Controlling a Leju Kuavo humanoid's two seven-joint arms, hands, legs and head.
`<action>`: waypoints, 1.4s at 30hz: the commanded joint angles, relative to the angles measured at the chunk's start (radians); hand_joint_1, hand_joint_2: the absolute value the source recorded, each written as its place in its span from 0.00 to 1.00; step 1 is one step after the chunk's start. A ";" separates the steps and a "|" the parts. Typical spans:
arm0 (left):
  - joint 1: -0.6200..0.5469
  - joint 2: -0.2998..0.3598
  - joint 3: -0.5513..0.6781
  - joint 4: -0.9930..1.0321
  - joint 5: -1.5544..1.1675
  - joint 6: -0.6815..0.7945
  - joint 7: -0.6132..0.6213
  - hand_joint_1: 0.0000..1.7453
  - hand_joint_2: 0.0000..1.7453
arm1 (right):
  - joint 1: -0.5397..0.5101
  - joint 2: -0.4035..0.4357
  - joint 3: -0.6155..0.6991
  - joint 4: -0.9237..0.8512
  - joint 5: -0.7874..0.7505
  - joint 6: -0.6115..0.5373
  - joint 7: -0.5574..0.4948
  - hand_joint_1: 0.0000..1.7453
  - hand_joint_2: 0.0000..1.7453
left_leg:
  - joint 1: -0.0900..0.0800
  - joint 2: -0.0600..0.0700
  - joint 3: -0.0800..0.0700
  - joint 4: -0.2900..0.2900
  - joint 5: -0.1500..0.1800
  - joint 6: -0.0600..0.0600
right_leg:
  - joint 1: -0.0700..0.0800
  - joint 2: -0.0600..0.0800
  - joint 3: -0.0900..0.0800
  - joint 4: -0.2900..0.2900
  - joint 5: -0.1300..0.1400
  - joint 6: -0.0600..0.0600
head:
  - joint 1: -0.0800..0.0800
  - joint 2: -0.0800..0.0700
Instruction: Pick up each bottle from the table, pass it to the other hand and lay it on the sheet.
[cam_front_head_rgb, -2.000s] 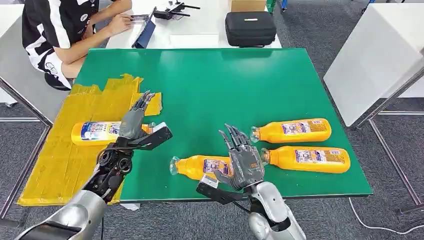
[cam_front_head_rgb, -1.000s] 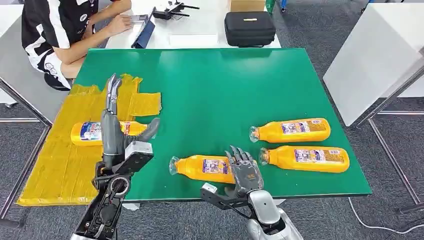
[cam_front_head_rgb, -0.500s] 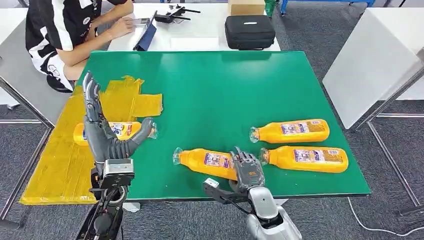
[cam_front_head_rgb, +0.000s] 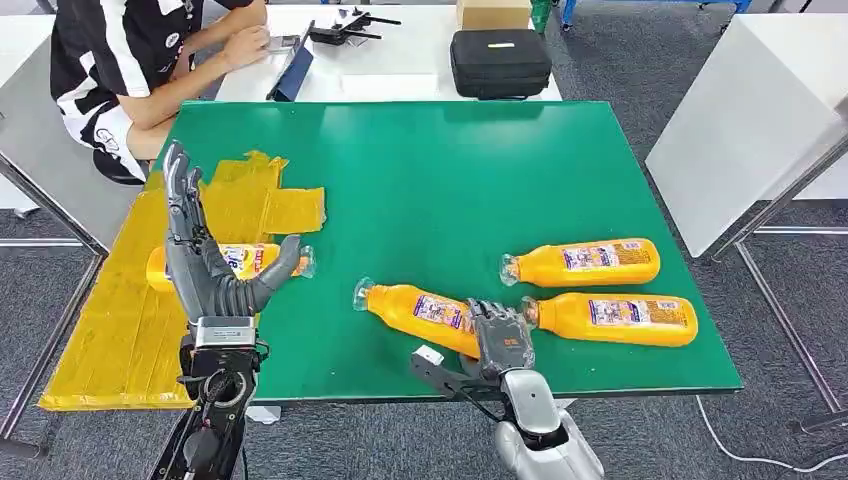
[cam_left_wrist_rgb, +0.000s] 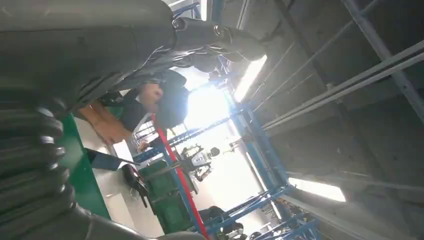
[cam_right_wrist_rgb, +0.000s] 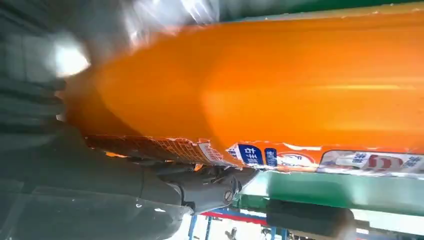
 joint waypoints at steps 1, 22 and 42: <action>-0.015 0.022 -0.017 0.017 0.010 -0.010 0.002 0.00 1.00 | 0.021 0.001 -0.047 0.027 -0.026 -0.024 -0.015 1.00 1.00 | 0.001 -0.001 0.002 0.000 -0.001 -0.002 | 0.000 0.000 0.003 -0.001 -0.001 0.000 | 0.000 0.000; -0.056 0.009 -0.124 0.240 0.432 -0.501 0.105 0.00 1.00 | 0.124 0.206 -0.327 -0.294 -0.618 -0.515 -0.800 1.00 1.00 | 0.001 -0.002 -0.003 0.000 -0.003 -0.004 | 0.001 -0.001 -0.002 0.000 -0.003 0.000 | 0.000 0.000; -0.112 0.020 -0.179 0.402 0.646 -0.765 0.254 0.00 1.00 | 0.059 0.231 -0.296 -0.180 -0.553 -0.515 -0.796 1.00 1.00 | 0.001 0.001 -0.006 0.000 -0.002 -0.003 | 0.001 0.001 -0.005 0.000 -0.001 0.000 | 0.000 0.000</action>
